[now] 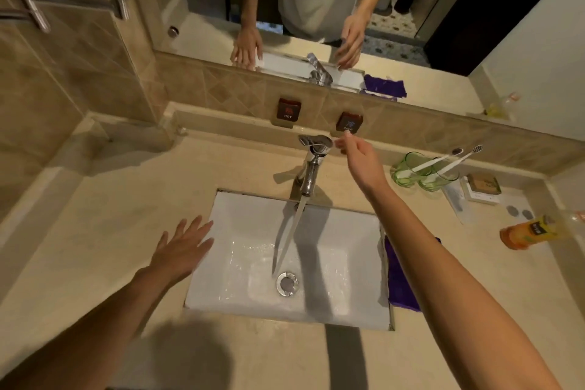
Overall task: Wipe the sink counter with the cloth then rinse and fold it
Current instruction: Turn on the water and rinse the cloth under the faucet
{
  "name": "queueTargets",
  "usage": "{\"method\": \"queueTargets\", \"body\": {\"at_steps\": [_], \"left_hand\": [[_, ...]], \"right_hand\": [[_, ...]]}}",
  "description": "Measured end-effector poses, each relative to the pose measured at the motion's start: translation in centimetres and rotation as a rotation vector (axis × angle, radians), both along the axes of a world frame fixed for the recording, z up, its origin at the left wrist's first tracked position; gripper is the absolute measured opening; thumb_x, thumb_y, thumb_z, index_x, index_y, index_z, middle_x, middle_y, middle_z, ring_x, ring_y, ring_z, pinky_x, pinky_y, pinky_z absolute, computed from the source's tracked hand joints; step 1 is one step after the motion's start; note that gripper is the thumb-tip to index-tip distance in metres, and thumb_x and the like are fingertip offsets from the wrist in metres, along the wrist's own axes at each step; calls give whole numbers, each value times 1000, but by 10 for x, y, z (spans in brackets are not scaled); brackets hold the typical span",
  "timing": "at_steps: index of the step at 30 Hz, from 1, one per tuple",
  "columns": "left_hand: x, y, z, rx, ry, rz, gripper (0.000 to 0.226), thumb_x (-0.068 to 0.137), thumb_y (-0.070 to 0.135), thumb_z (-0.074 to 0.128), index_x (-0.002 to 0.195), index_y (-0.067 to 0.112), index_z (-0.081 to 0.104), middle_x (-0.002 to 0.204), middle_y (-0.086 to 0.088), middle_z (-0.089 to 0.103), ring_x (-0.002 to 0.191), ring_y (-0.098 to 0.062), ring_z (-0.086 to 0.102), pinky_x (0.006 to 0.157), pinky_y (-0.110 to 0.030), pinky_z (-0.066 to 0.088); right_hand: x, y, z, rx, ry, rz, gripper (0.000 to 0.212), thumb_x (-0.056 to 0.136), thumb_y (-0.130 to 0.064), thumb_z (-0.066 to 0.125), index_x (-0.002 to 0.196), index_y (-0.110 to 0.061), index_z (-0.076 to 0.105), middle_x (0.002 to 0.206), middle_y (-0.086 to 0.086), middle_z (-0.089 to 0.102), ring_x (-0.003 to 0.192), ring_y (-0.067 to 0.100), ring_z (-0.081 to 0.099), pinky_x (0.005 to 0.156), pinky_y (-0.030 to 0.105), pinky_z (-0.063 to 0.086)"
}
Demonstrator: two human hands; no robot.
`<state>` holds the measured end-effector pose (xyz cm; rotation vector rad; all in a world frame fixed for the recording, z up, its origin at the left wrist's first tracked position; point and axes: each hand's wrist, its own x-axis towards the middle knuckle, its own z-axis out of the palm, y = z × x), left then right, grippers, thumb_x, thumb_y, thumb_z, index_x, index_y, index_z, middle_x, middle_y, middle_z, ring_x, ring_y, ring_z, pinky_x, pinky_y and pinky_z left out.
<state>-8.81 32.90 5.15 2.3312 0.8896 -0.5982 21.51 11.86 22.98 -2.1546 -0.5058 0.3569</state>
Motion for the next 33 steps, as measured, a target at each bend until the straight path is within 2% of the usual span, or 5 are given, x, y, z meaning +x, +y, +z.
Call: {"method": "queueTargets", "body": {"at_steps": [3, 7, 16, 27, 33], "left_hand": [[19, 0, 44, -90, -117, 278, 35, 103, 49, 42, 131, 38, 59, 144, 6, 57, 132, -25, 53, 113, -42, 39], [45, -10, 102, 190, -304, 290, 23, 99, 35, 47, 110, 32, 67, 111, 0, 74, 100, -27, 66, 90, -39, 50], [43, -68, 170, 628, -760, 91, 41, 96, 35, 40, 117, 19, 72, 116, -2, 73, 104, -25, 67, 82, -39, 50], [13, -124, 125, 651, -679, -103, 56, 101, 51, 33, 155, 36, 37, 170, 1, 19, 157, -23, 20, 125, -50, 19], [7, -149, 92, 594, -606, -126, 55, 102, 52, 31, 152, 35, 44, 164, -1, 36, 152, -22, 33, 123, -48, 20]], "right_hand": [[-1, -18, 14, -71, -61, 2, 56, 108, -48, 31, 111, -11, 73, 112, 5, 73, 103, 20, 66, 95, 42, 51], [-10, -43, 30, -230, -325, 6, 53, 105, -48, 34, 73, -17, 62, 74, 0, 66, 73, 22, 60, 68, 36, 46], [-68, -102, 46, -341, -587, -1, 36, 101, -45, 26, 98, -28, 58, 106, -8, 59, 106, 16, 53, 94, 42, 39], [-139, -147, -23, -573, -655, 56, 59, 102, -60, 28, 152, -31, 39, 166, -4, 26, 154, 22, 21, 121, 55, 20], [-152, -172, -69, -636, -586, 119, 63, 101, -62, 32, 158, -37, 26, 170, -3, 15, 157, 26, 8, 122, 61, 14]]}}
